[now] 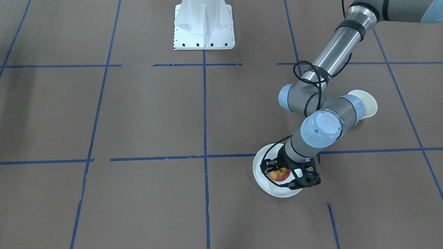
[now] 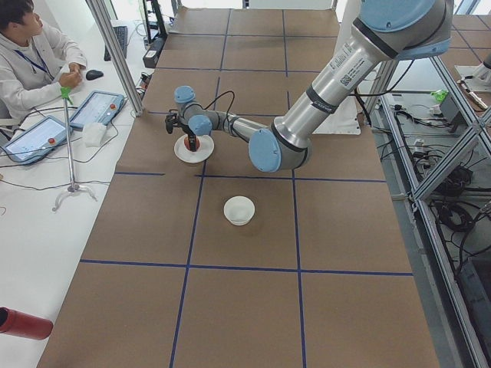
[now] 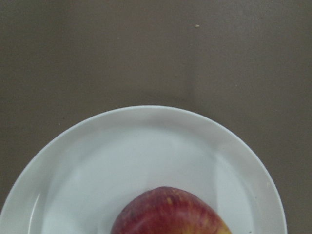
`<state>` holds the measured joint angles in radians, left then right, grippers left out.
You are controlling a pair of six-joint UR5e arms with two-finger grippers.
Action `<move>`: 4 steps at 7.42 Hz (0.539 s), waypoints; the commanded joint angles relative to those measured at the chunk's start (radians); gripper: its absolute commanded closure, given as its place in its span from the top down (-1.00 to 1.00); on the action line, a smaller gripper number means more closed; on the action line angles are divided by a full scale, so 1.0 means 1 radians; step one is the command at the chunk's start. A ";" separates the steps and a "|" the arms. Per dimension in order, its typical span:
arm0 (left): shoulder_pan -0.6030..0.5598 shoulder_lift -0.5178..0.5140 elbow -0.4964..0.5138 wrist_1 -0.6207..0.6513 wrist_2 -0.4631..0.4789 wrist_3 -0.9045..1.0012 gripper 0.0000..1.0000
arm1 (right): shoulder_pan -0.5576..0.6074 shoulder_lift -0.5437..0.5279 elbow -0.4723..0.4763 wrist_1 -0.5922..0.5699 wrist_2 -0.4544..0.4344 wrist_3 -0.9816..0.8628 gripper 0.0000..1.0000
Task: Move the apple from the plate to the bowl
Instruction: 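Lower the left gripper and close it around the apple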
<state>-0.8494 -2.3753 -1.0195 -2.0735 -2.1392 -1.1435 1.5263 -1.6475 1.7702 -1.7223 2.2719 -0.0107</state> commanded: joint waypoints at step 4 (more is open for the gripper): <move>-0.109 0.309 -0.427 0.004 -0.010 0.083 -1.00 | 0.000 0.000 0.000 0.000 0.000 0.000 1.00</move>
<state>-0.9269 -2.2332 -1.2320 -2.0747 -2.1488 -1.1144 1.5263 -1.6475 1.7702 -1.7221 2.2720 -0.0107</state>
